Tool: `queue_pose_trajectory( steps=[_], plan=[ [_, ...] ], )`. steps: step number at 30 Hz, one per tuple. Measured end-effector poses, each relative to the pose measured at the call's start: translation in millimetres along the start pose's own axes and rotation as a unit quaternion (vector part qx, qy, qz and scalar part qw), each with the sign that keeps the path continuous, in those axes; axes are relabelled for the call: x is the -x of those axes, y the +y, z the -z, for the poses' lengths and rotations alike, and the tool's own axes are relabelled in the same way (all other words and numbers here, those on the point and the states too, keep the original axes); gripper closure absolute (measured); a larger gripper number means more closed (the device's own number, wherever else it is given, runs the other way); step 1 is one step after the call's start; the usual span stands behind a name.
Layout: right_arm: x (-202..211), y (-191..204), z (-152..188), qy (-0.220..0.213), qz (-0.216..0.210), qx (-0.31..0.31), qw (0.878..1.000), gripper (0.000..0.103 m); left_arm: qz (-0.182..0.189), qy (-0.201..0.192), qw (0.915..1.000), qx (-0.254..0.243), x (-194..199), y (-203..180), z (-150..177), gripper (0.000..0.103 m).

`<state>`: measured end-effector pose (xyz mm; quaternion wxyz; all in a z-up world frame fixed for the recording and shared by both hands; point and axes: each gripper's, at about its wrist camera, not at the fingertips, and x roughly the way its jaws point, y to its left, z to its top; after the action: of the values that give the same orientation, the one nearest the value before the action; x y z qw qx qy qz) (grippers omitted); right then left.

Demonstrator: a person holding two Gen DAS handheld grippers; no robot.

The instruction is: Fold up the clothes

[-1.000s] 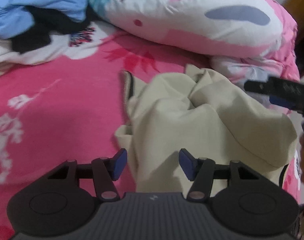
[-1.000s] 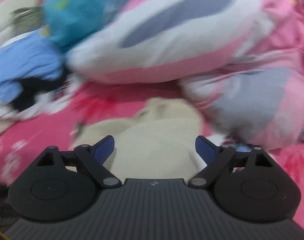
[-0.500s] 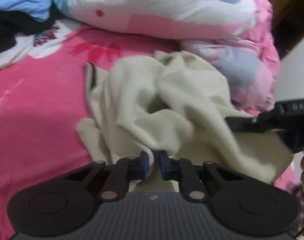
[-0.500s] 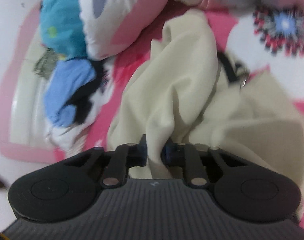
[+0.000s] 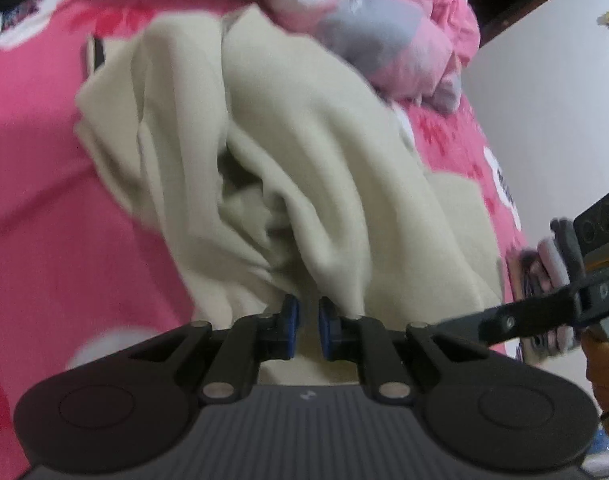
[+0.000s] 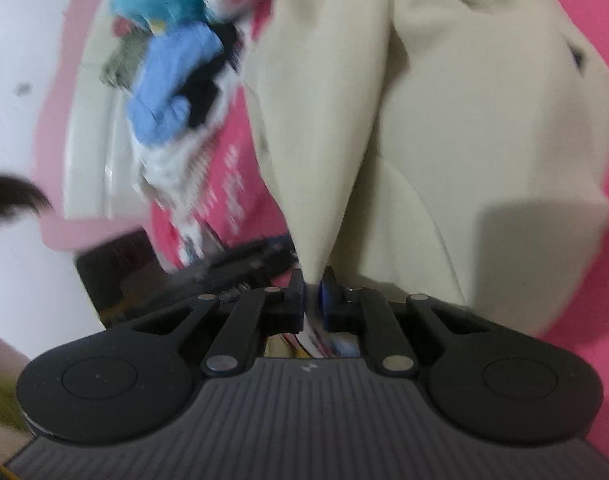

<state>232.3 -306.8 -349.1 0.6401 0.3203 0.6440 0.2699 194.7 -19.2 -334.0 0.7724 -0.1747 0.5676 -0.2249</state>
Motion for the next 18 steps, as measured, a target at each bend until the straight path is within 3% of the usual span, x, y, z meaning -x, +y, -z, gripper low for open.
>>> queue_pose_trajectory(
  steps=[2,4,8,10,12,15,17,18],
  plan=[
    [2.0,5.6,2.8,0.007,0.027,0.008,1.0,0.097,0.003,0.013,0.9999,0.009,5.8,4.0,5.4,0.089],
    [7.9,14.1,0.8,0.002,0.049,0.019,0.999,0.095,-0.005,0.001,0.9997,0.025,21.1,12.7,5.7,0.077],
    [43.1,33.2,-26.9,-0.087,0.033,0.036,0.995,0.085,-0.034,-0.048,0.997,0.051,48.7,34.9,-6.9,0.062],
    [52.6,35.7,-50.2,-0.139,0.038,0.033,0.989,0.041,-0.045,-0.066,0.995,0.059,53.9,44.0,-16.7,0.055],
    [47.6,29.7,-80.8,-0.174,0.068,0.021,0.982,0.027,-0.056,-0.081,0.9933,0.061,53.3,51.7,-28.8,0.05],
    [30.5,7.4,-125.4,-0.198,0.084,-0.024,0.976,0.026,-0.061,-0.092,0.9918,0.064,42.9,50.8,-45.8,0.041],
    [6.2,-7.6,-143.2,-0.19,0.062,-0.055,0.978,0.029,-0.062,-0.092,0.9913,0.071,35.8,52.1,-48.6,0.04],
    [-6.3,-14.2,-150.2,-0.184,0.048,-0.067,0.979,0.04,-0.064,-0.089,0.991,0.077,33.4,54.8,-47.7,0.04]
  ],
)
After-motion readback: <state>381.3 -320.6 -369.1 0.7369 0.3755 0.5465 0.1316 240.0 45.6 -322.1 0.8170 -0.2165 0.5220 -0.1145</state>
